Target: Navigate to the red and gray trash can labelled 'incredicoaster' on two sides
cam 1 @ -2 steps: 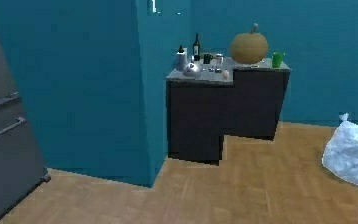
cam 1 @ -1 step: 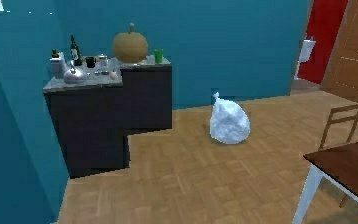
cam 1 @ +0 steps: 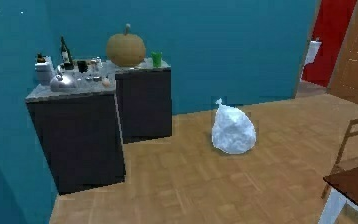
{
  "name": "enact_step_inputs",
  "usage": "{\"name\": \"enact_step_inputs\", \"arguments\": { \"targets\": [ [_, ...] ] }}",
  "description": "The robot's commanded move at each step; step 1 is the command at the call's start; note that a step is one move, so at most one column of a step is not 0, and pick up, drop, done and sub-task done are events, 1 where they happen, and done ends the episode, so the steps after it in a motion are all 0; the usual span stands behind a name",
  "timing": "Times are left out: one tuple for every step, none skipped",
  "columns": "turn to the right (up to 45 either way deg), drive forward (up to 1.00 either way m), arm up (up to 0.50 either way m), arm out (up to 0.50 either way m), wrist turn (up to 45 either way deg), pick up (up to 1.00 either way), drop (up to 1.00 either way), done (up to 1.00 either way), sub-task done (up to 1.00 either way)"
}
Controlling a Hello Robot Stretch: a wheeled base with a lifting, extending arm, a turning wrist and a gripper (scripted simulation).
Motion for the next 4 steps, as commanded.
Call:
{"name": "enact_step_inputs", "arguments": {
  "targets": [
    [30.0, 0.0, 0.0, 0.0, 0.0, 0.0, 0.0, 0.0, 0.0],
    [0.0, 1.0, 0.0, 0.0, 0.0, 0.0, 0.0, 0.0, 0.0],
    [3.0, 0.0, 0.0, 0.0, 0.0, 0.0, 0.0, 0.0, 0.0],
    [-45.0, 0.0, 0.0, 0.0, 0.0, 0.0, 0.0, 0.0, 0.0]
  ]
}}
